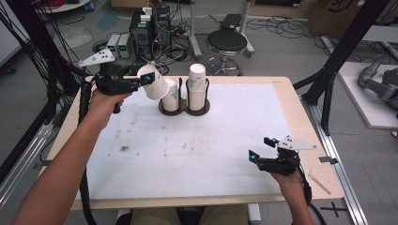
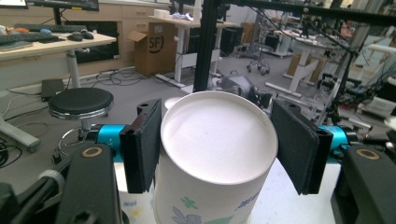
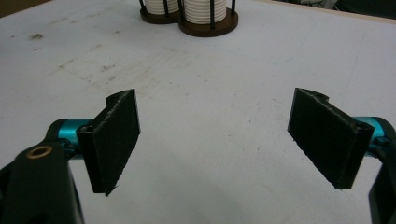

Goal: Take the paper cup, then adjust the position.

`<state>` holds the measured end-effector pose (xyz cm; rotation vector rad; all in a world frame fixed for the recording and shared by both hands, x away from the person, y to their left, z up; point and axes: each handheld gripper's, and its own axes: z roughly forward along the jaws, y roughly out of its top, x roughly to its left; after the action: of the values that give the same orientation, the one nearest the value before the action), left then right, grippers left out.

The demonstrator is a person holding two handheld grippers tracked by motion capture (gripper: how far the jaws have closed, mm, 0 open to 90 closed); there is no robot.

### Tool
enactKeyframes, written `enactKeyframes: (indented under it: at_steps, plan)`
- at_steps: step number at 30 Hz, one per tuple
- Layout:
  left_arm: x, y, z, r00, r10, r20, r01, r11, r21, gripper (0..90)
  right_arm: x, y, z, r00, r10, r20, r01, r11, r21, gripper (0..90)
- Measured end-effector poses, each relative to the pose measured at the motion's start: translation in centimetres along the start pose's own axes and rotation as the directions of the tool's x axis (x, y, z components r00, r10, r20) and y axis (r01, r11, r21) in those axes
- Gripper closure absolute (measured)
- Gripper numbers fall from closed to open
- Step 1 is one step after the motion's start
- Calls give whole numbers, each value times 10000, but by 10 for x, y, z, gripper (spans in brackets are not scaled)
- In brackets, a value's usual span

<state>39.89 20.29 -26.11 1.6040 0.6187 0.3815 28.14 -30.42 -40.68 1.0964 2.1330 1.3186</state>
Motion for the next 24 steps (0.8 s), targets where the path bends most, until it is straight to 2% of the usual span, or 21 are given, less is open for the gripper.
enactKeyframes:
  at_steps: [7,10,12,18,24]
  plan:
    - [-17,-26,-6,9997,132,200,-131,9999,-42,365,4,0,3,9998,-22,-178,24,9999,131,173]
    - [-25,-35,-7,9994,82,330,-76,9998,-193,364,6,2,2,9997,-110,-228,110,9999,-6,172]
    - [-30,-39,-6,9989,176,432,-171,9998,-105,364,7,3,3,9995,-84,-292,82,10000,-52,172]
    - [-43,-52,0,9961,327,821,-352,9990,292,364,14,11,13,9957,-228,-896,223,9997,-67,172]
    - [-51,-67,11,9919,291,1233,-382,9967,721,363,25,22,32,9814,-471,-1859,468,9989,-61,172]
